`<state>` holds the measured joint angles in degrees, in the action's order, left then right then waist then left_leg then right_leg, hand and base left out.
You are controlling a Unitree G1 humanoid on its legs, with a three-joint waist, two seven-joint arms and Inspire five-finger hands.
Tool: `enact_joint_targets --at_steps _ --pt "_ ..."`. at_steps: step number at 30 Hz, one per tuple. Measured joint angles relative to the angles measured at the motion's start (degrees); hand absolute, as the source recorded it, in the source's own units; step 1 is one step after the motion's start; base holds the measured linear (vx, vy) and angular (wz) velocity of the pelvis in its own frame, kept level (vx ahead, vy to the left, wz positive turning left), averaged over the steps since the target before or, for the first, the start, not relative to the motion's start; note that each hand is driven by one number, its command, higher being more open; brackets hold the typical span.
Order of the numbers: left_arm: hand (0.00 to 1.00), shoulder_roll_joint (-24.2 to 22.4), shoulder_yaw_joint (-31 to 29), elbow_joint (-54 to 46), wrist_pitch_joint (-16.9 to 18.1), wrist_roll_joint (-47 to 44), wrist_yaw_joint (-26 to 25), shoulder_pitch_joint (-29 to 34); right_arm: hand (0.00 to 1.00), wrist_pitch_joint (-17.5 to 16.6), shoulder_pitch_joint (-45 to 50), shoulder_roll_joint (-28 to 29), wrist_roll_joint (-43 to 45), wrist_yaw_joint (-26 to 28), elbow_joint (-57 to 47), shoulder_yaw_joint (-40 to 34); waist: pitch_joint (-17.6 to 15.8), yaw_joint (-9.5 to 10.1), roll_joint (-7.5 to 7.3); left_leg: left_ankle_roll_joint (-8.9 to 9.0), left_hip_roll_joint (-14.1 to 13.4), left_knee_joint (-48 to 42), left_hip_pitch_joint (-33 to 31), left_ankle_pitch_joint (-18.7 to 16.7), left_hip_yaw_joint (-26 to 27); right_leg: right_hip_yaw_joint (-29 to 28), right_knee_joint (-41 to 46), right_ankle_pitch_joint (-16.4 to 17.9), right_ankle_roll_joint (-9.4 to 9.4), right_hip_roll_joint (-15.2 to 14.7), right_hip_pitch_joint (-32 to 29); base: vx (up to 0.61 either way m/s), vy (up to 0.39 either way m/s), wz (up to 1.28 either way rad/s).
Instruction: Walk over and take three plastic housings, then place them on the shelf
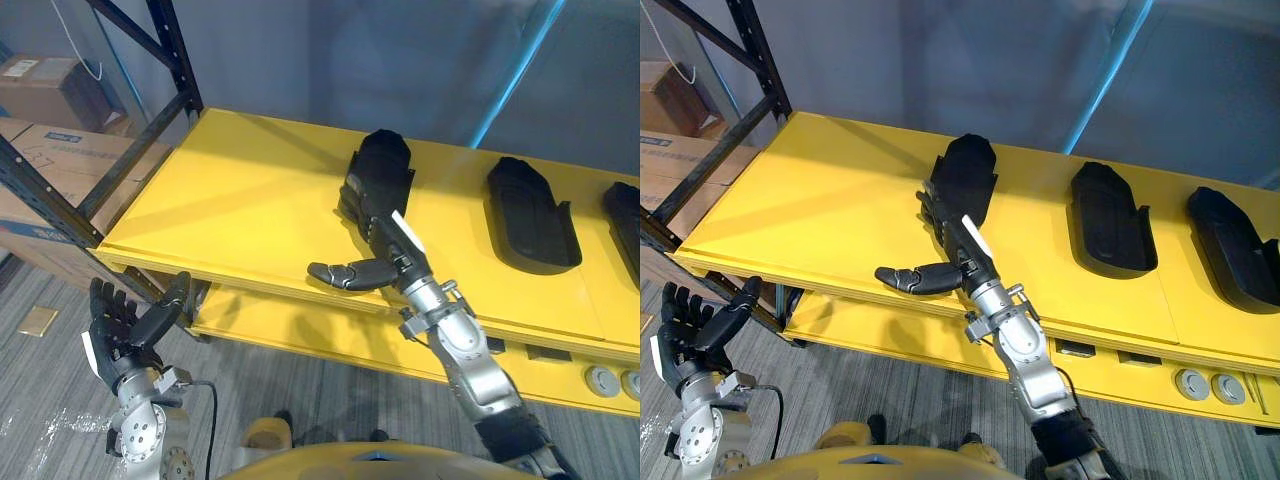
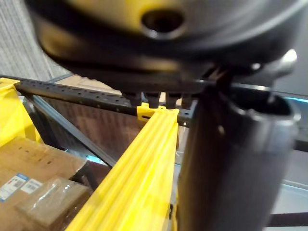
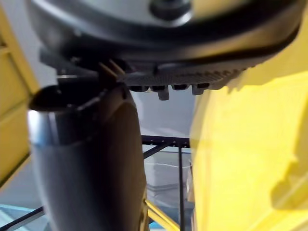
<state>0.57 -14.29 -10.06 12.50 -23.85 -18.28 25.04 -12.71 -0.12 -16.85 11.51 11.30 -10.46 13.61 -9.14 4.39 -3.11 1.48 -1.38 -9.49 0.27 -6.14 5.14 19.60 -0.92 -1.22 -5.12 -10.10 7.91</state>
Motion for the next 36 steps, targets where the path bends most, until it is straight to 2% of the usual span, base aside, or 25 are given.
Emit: enact_joint_targets --at_steps 2,5,7,9,13,17,21,26,31,36 --pt "1.0 0.05 -0.23 -1.49 0.0 -0.01 -0.23 0.03 1.0 0.08 0.44 -1.55 -0.04 0.25 -7.2 -6.72 -0.14 -0.07 -0.33 0.13 -0.41 -1.26 -0.13 -0.83 0.6 -0.92 0.0 -0.02 -0.03 0.08 0.1 0.01 0.03 -0.17" --pt "1.0 0.15 -0.89 -2.83 0.0 -0.05 -0.28 0.14 1.0 0.09 -0.77 -4.68 -3.13 -1.27 -11.97 -15.07 -0.03 -0.6 -0.52 0.1 -0.48 -1.36 0.08 -1.14 1.15 -1.27 0.0 -0.02 -0.04 0.08 0.23 -0.01 0.021 -0.11" --pt "1.0 0.35 -1.67 -3.0 0.0 -0.22 -0.52 0.01 1.0 0.42 -4.03 -7.98 -4.51 -3.29 -12.39 -17.93 0.02 -1.79 -0.59 0.11 -0.53 -1.33 0.28 -1.18 1.57 -1.66 0.0 -0.06 -0.1 0.12 0.21 -0.02 0.012 -0.12" --pt "1.0 0.51 -1.64 -2.99 0.0 -0.28 -0.37 -0.52 1.0 2.66 -6.88 -9.96 -4.81 -3.73 -12.35 -18.61 0.04 -2.03 -0.59 0.13 -0.72 -1.33 0.39 -1.19 1.91 -1.87 -0.01 -0.11 -0.17 0.17 0.19 -0.02 0.006 -0.09" --pt "1.0 0.73 -0.63 -2.92 0.0 -0.29 -0.06 -1.27 1.0 8.46 -15.14 -14.2 -8.77 -1.4 -7.69 -13.52 0.19 -1.93 -0.58 0.34 -1.07 -1.19 0.44 -1.03 1.82 -1.76 -0.03 -0.12 -0.19 0.45 0.2 -0.03 -0.009 0.01" --pt "1.0 1.86 1.54 -2.73 -0.01 -0.26 0.25 -2.54 1.0 13.58 -22.59 -17.9 -13.17 3.88 6.23 -5.07 1.26 -0.49 -0.99 0.45 -0.84 0.02 0.46 0.2 0.72 -0.68 -0.08 -0.16 -0.22 0.45 0.29 -0.01 -0.008 0.14" --pt "1.0 2.93 2.22 -1.01 -0.05 -0.22 0.37 -2.98 1.0 15.05 -26.12 -21.14 -14.24 7.82 15.98 -0.32 1.34 0.6 -0.86 0.45 -0.19 0.9 0.77 1.23 -0.81 1.13 -0.16 -0.32 -0.45 0.21 0.93 0.0 0.001 0.2" --pt "1.0 2.96 2.43 0.97 -0.63 -0.22 0.2 -2.89 1.0 15.06 -29.73 -23.44 -17.91 9.67 19.6 2.12 1.37 1.47 -0.83 0.32 -0.04 1.16 1.01 1.33 -0.8 1.23 -0.19 -0.46 -0.67 0.14 1.19 -0.03 0.012 0.02" --pt "1.0 2.96 2.7 0.98 -1.41 -0.22 0.66 -2.98 1.0 16.01 -32.4 -23.71 -18.02 11.64 23.41 2.73 1.63 1.65 -0.57 0.42 0.27 2.9 1.3 2.43 -1.4 1.93 -0.23 -0.46 -0.67 0.02 1.13 -0.04 0.005 0.07" --pt "1.0 2.96 2.69 0.97 -1.52 -0.19 1.12 -3.09 1.0 18.43 -32.39 -23.72 -18.07 18.86 26.23 4.6 2.0 1.77 0.07 0.26 0.25 3.17 1.5 2.91 -1.37 1.92 -0.27 -0.49 -0.69 0.05 1.11 0.0 0.0 0.0"
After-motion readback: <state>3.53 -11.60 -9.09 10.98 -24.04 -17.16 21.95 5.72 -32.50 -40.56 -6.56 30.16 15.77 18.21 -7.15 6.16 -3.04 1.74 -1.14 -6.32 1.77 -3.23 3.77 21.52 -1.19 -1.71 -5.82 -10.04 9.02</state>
